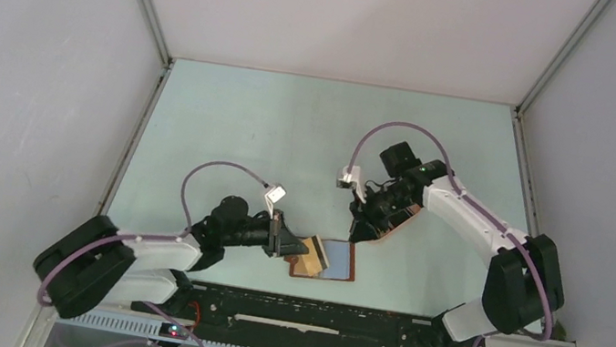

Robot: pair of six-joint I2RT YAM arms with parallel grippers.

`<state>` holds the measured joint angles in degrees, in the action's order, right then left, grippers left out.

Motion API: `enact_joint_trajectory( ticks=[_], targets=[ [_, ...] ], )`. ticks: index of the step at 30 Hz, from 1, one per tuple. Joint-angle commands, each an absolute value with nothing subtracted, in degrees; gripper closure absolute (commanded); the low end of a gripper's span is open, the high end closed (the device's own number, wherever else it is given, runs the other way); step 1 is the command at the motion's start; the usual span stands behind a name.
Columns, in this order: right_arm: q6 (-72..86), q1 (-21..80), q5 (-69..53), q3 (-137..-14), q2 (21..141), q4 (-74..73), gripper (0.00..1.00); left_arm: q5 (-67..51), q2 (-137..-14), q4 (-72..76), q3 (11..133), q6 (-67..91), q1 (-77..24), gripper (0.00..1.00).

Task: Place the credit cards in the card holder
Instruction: Insert the credit card into the card holder.

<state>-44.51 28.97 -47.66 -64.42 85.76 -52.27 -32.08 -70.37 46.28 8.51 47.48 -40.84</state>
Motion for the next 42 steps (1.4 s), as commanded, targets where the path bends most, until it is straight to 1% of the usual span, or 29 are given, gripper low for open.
enact_joint_trajectory(
  ticks=[1,3,5,10,14,26,33,42],
  targets=[
    [-47.1,33.5,-42.2,-63.0,86.7,-50.0,0.64,-26.2,-61.6,19.5,15.3,37.2,-40.4,1.00],
    [-49.5,35.0,-41.7,-61.2,85.8,-48.2,0.74,-25.4,-59.6,16.0,16.2,35.7,-40.4,1.00],
    [-53.2,36.5,-40.8,-58.3,83.6,-45.9,0.80,-25.4,-58.4,15.7,16.1,35.1,-40.4,1.00],
    [-64.6,38.3,-41.9,-50.0,76.0,-40.3,0.86,-27.0,-59.4,17.1,16.3,33.3,-40.4,1.00],
    [-67.3,38.6,-41.7,-47.7,74.7,-38.5,0.87,-28.5,-62.1,20.9,16.8,34.1,-40.4,1.00],
    [-71.3,45.6,-30.3,-43.8,78.0,-33.6,0.89,-30.8,-66.6,28.9,16.5,39.9,-38.2,1.00],
    [-72.2,47.3,-27.7,-43.5,79.9,-33.3,0.89,-33.4,-71.1,33.0,16.5,42.5,-37.5,1.00],
    [-72.4,48.2,-26.0,-43.5,81.3,-33.6,0.90,-34.7,-74.3,34.5,16.7,43.0,-36.7,1.00]
  ],
)
